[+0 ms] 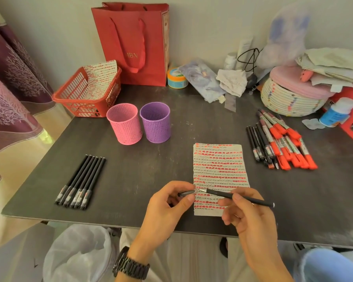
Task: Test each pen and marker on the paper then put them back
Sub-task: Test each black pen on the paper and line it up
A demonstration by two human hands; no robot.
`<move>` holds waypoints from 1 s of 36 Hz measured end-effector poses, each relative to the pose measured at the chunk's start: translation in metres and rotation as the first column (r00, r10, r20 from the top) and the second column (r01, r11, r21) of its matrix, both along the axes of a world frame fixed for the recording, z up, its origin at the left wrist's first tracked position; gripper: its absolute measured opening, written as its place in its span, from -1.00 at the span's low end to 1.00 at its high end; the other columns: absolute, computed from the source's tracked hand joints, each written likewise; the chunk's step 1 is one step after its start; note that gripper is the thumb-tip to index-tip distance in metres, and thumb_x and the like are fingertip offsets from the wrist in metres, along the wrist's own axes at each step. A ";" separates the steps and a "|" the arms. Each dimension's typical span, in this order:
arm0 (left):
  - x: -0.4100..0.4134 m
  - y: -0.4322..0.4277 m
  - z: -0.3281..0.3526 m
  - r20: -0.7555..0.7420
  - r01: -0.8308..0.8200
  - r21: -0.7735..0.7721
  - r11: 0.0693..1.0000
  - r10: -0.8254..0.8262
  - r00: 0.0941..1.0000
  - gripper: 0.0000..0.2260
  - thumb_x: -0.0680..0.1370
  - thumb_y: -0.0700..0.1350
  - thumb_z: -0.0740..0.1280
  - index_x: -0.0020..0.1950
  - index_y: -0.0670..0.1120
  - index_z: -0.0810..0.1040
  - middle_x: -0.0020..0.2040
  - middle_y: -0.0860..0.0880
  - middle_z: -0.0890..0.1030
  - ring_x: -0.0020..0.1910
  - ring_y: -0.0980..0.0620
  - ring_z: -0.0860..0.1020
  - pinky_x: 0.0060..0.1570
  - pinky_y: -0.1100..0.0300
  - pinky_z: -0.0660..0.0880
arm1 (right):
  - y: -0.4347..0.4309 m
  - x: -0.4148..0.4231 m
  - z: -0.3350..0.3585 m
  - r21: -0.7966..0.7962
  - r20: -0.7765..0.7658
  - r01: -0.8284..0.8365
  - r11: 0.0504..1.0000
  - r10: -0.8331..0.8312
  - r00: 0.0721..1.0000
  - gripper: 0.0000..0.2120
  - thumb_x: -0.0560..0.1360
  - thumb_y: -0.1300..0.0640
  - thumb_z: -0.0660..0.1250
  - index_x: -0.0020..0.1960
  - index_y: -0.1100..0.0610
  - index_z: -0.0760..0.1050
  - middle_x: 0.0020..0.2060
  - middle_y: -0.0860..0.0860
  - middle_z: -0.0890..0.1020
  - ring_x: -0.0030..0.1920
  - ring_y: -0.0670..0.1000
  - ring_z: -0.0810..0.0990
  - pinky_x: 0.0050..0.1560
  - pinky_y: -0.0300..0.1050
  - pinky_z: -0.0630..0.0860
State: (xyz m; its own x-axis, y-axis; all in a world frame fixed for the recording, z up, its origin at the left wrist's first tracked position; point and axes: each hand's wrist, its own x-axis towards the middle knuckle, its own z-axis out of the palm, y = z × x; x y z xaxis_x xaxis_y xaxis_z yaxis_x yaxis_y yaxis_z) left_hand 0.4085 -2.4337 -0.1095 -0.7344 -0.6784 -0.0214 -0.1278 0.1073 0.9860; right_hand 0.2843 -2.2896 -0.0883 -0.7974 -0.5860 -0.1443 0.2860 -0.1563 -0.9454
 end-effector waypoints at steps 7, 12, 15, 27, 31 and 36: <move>0.000 0.000 -0.002 0.010 0.006 -0.019 1.000 -0.006 1.000 -0.84 0.54 -0.04 0.43 0.06 0.22 0.66 0.02 0.16 0.70 -0.06 0.05 0.61 -0.06 0.21 0.56 | 0.002 0.002 0.000 0.059 -0.082 -0.031 0.998 0.036 0.996 -0.68 0.60 0.29 0.26 -0.16 -0.04 0.64 -0.22 0.24 0.70 -0.40 0.07 0.61 -0.41 -0.18 0.54; 0.002 0.000 0.000 0.014 0.019 0.009 1.000 -0.019 1.000 -0.83 0.48 0.05 0.44 0.05 0.21 0.68 0.00 0.15 0.70 -0.12 0.07 0.59 -0.14 0.29 0.52 | 0.001 0.005 -0.002 0.115 -0.157 -0.027 0.993 0.045 0.987 -0.75 0.57 0.28 0.32 -0.12 -0.04 0.64 -0.24 0.20 0.72 -0.37 0.06 0.63 -0.38 -0.19 0.56; 0.002 0.000 -0.001 0.036 0.043 -0.011 0.999 -0.043 0.998 -0.81 0.49 -0.02 0.49 0.04 0.24 0.69 -0.05 0.12 0.70 -0.18 0.11 0.56 -0.14 0.32 0.48 | -0.001 0.007 -0.002 0.146 -0.205 -0.063 0.987 0.092 0.974 -0.76 0.55 0.28 0.36 -0.11 -0.04 0.66 -0.26 0.15 0.72 -0.35 0.03 0.65 -0.33 -0.19 0.58; 0.003 -0.005 -0.005 0.047 0.027 -0.012 1.000 -0.027 0.999 -0.79 0.46 -0.06 0.53 0.04 0.21 0.72 -0.05 0.15 0.71 -0.13 0.04 0.62 -0.08 0.28 0.55 | -0.010 0.012 -0.004 0.189 -0.204 -0.063 0.980 0.101 0.974 -0.78 0.54 0.24 0.39 -0.06 -0.07 0.69 -0.27 0.11 0.73 -0.32 0.03 0.69 -0.32 -0.23 0.60; 0.004 -0.003 -0.005 0.062 0.045 -0.053 0.998 -0.041 0.997 -0.78 0.50 -0.03 0.51 0.08 0.26 0.70 -0.02 0.20 0.70 -0.14 0.12 0.60 -0.11 0.31 0.52 | -0.011 0.008 -0.008 0.233 -0.188 -0.052 0.971 0.097 0.977 -0.90 0.53 0.23 0.40 -0.01 0.08 0.65 -0.27 0.10 0.73 -0.29 0.09 0.70 -0.32 -0.21 0.62; 0.012 -0.002 0.004 0.086 0.134 -0.002 0.991 -0.133 0.987 -0.83 0.57 0.01 0.43 0.14 0.16 0.70 0.00 0.17 0.72 -0.03 0.15 0.64 0.01 0.25 0.55 | -0.018 0.008 -0.008 0.230 -0.172 -0.054 0.972 0.095 0.981 -0.93 0.52 0.29 0.40 -0.04 0.16 0.63 -0.34 0.13 0.70 -0.39 0.02 0.67 -0.39 -0.24 0.60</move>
